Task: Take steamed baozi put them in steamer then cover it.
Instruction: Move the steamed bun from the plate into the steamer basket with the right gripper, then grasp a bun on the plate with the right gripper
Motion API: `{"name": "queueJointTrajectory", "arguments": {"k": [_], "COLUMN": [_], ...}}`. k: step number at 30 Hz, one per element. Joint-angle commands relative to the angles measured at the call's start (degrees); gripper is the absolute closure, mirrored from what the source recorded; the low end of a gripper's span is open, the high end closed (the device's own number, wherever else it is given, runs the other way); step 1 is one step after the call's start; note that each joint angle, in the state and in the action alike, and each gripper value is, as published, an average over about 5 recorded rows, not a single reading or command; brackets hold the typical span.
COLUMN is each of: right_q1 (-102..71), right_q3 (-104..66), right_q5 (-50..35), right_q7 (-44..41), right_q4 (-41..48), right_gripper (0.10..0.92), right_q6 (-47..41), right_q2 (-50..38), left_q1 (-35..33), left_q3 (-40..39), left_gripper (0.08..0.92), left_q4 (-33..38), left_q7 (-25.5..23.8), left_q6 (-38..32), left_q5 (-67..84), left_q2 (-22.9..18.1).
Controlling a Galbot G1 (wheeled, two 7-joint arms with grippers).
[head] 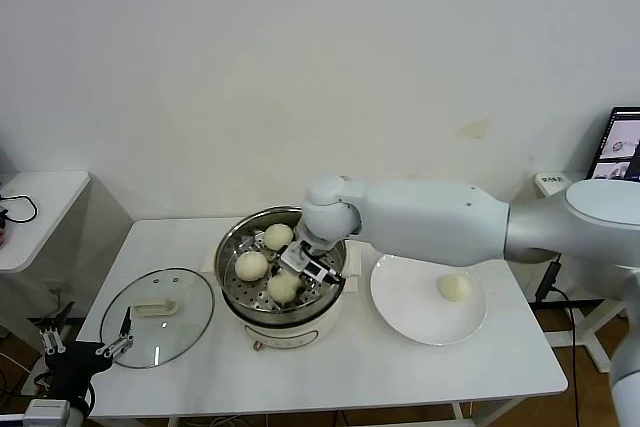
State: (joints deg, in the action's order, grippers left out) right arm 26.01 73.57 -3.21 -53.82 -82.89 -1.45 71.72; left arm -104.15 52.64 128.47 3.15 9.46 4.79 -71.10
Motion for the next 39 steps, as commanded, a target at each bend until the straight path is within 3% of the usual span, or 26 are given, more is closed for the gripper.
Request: {"name": "queueJointTrajectory", "arguments": {"k": [1, 5, 13, 19, 27, 34, 39], "right_q1": [0.0, 0.15, 1.97, 3.96, 4.27, 1.73, -5.74], "right_q3": [0.48, 0.45, -1.9, -5.87, -11.93, -13.14, -17.44], "right_q5": [-0.04, -0.21, -0.27, 0.22, 5.25, 2.16, 4.46], "right_q7": [-0.07, 0.35, 0.37, -1.19, -6.01, -8.41, -8.62], "right_q4": [0.09, 0.1, -0.02, -1.27, -4.95, -8.1, -8.51], "right_gripper": [0.431, 0.396, 0.213, 0.203, 0.203, 0.203, 0.202], "right_q6": [1.4, 1.51, 1.26, -2.26, -17.21, -19.57, -18.18], "right_q2": [0.97, 0.86, -1.12, -5.67, -17.56, -30.69, -39.15], "left_q1": [0.03, 0.06, 0.19, 0.77, 1.08, 1.42, 2.03], "left_q3": [-0.04, -0.03, 0.0, 0.19, 0.27, 0.13, -0.67], "left_gripper": [0.177, 0.177, 0.177, 0.177, 0.177, 0.177, 0.177], "left_q4": [-0.02, 0.01, 0.01, -0.3, -0.57, -0.66, -0.58], "left_q7": [0.0, 0.0, -0.02, -0.08, -0.14, -0.19, -0.23], "left_q6": [0.01, 0.02, 0.03, 0.14, 0.25, 0.28, 0.41], "left_q5": [0.01, 0.02, 0.02, 0.07, 0.26, 0.45, 0.19], "left_q2": [0.08, 0.14, 0.34, 1.38, 2.65, 3.2, 3.24]}}
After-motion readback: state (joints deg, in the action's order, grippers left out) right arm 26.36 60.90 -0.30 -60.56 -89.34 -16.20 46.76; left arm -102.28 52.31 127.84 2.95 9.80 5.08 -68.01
